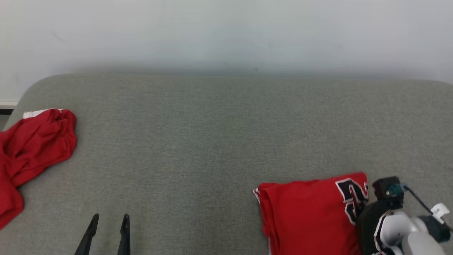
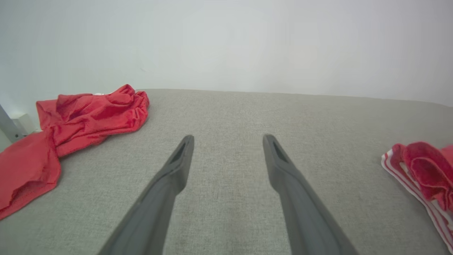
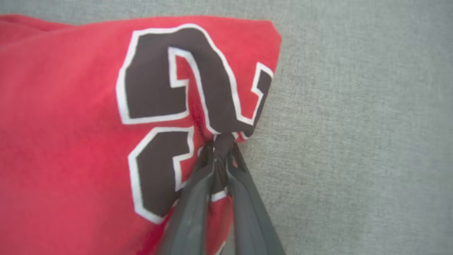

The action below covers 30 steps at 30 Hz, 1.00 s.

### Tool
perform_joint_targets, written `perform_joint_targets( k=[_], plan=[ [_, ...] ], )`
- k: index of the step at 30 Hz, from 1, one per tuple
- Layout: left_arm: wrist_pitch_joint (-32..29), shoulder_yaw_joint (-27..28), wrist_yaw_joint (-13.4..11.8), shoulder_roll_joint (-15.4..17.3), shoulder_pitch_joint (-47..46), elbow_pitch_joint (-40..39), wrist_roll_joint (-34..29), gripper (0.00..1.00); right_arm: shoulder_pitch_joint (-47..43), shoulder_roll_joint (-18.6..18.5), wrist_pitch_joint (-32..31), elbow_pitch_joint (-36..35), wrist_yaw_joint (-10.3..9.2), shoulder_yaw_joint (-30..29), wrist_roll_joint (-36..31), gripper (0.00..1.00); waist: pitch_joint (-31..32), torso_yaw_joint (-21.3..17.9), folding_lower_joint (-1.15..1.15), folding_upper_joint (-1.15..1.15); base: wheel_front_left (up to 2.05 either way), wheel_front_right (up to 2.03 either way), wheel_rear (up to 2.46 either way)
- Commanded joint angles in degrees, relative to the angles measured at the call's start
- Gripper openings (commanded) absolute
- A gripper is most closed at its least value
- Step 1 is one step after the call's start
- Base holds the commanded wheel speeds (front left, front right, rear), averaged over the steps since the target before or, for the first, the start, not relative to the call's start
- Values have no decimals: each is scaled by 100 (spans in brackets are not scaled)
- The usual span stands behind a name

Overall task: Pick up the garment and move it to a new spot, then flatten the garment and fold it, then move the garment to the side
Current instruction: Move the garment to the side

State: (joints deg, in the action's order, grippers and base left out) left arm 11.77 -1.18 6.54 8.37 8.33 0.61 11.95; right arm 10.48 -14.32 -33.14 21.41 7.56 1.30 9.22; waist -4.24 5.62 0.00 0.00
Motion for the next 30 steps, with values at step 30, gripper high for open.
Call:
perform_joint_targets(
  k=[30],
  plan=[
    [-229, -581, 43, 525, -1020, -1457, -111, 100, 2488, -1604, 2712, 1620, -15, -875, -1139, 0, -2016, -1911, 0, 0, 0, 0, 0]
  ],
)
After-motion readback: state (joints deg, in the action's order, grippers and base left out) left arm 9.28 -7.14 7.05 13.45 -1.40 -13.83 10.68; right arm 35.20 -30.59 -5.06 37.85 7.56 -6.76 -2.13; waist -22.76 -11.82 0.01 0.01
